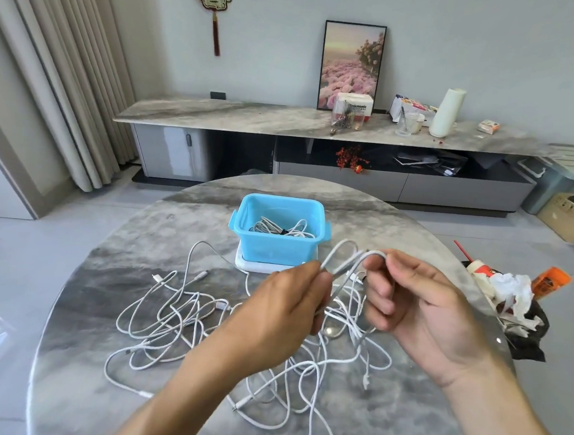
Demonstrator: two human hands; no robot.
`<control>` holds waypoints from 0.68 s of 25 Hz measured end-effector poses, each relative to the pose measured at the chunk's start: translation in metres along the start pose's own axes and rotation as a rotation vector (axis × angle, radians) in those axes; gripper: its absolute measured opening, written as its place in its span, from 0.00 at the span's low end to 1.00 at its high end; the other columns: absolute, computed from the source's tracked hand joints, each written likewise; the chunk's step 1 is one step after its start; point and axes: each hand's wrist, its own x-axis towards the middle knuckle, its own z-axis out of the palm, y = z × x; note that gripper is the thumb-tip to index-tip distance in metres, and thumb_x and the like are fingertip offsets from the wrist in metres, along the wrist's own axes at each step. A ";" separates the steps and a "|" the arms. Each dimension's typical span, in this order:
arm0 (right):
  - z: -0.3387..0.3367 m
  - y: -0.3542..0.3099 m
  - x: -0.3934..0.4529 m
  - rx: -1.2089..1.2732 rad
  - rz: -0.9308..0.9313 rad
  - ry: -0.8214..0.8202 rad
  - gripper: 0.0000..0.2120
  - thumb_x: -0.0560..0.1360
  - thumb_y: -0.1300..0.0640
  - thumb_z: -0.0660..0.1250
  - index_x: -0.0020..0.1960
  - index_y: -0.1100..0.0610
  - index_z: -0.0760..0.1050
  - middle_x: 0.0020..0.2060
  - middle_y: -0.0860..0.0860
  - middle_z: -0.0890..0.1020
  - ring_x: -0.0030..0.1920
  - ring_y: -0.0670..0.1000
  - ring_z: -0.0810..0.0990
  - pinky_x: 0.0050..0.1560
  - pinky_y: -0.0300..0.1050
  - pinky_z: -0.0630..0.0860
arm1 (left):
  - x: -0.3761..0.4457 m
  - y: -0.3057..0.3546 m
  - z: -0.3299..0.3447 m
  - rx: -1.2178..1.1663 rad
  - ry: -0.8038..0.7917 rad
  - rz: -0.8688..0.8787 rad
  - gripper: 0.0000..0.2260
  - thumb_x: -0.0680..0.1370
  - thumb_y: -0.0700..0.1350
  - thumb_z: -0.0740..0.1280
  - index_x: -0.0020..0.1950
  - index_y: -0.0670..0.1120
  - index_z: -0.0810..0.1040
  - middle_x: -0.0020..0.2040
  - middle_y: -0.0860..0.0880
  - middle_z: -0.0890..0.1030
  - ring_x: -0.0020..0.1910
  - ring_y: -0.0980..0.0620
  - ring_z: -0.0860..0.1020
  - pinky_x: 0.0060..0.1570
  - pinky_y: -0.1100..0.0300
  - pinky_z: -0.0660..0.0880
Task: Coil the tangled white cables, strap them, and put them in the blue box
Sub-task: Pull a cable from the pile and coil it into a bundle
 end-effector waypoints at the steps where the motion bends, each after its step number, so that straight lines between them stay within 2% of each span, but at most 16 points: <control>1: 0.003 0.001 0.000 0.042 -0.022 0.003 0.14 0.76 0.60 0.59 0.43 0.62 0.82 0.30 0.53 0.71 0.27 0.48 0.69 0.25 0.41 0.71 | 0.001 0.000 0.001 -0.062 0.030 -0.021 0.16 0.85 0.46 0.55 0.39 0.42 0.70 0.31 0.48 0.78 0.31 0.56 0.72 0.37 0.63 0.68; 4: 0.007 0.010 0.002 0.131 -0.038 -0.071 0.14 0.77 0.62 0.58 0.48 0.64 0.83 0.33 0.55 0.76 0.32 0.50 0.74 0.36 0.46 0.78 | 0.003 -0.003 0.008 -0.090 0.096 -0.077 0.16 0.85 0.47 0.55 0.41 0.41 0.69 0.31 0.46 0.77 0.28 0.56 0.70 0.34 0.62 0.68; 6: 0.009 0.020 0.003 0.180 -0.030 -0.148 0.12 0.77 0.61 0.62 0.52 0.66 0.81 0.36 0.56 0.78 0.36 0.51 0.77 0.46 0.49 0.81 | 0.006 -0.007 0.011 -0.127 0.071 -0.135 0.16 0.85 0.48 0.55 0.41 0.40 0.70 0.30 0.47 0.74 0.28 0.55 0.69 0.33 0.59 0.67; 7: 0.012 0.024 0.003 0.183 -0.037 -0.153 0.11 0.76 0.61 0.64 0.53 0.66 0.81 0.36 0.56 0.78 0.37 0.51 0.79 0.49 0.50 0.81 | 0.008 -0.009 0.012 -0.222 0.045 -0.184 0.17 0.85 0.47 0.55 0.41 0.39 0.70 0.30 0.47 0.73 0.27 0.55 0.68 0.31 0.60 0.66; 9: 0.011 0.028 0.003 0.030 -0.097 -0.054 0.11 0.78 0.60 0.63 0.51 0.63 0.82 0.37 0.55 0.81 0.40 0.51 0.80 0.49 0.46 0.81 | 0.009 -0.008 0.014 -0.447 -0.025 -0.305 0.19 0.85 0.50 0.54 0.40 0.41 0.72 0.32 0.45 0.71 0.26 0.56 0.66 0.27 0.65 0.64; 12: 0.006 0.025 0.003 -0.766 -0.438 0.221 0.08 0.78 0.56 0.66 0.52 0.52 0.84 0.45 0.47 0.84 0.48 0.46 0.82 0.50 0.39 0.76 | 0.005 -0.008 0.018 -0.460 -0.085 -0.314 0.23 0.84 0.56 0.52 0.34 0.48 0.74 0.31 0.46 0.72 0.24 0.57 0.64 0.26 0.66 0.61; 13: 0.003 0.024 0.004 -0.852 -0.487 0.272 0.07 0.78 0.57 0.68 0.52 0.50 0.84 0.45 0.46 0.83 0.47 0.45 0.81 0.48 0.39 0.75 | 0.003 -0.009 0.021 -0.438 -0.078 -0.281 0.24 0.84 0.58 0.52 0.33 0.51 0.73 0.31 0.47 0.73 0.25 0.57 0.64 0.27 0.65 0.61; 15: 0.000 0.024 0.002 -0.725 -0.480 0.361 0.08 0.75 0.60 0.71 0.49 0.49 0.85 0.41 0.49 0.83 0.37 0.46 0.80 0.42 0.43 0.77 | 0.001 -0.010 0.028 -0.343 -0.009 -0.219 0.23 0.83 0.59 0.53 0.32 0.52 0.73 0.31 0.53 0.73 0.27 0.57 0.66 0.30 0.63 0.62; 17: 0.004 0.023 -0.001 -0.648 -0.488 0.418 0.08 0.75 0.62 0.72 0.48 0.50 0.85 0.40 0.51 0.83 0.34 0.49 0.81 0.39 0.51 0.81 | 0.002 -0.012 0.033 -0.245 0.097 -0.190 0.22 0.83 0.58 0.53 0.33 0.51 0.71 0.29 0.56 0.72 0.28 0.57 0.67 0.33 0.60 0.64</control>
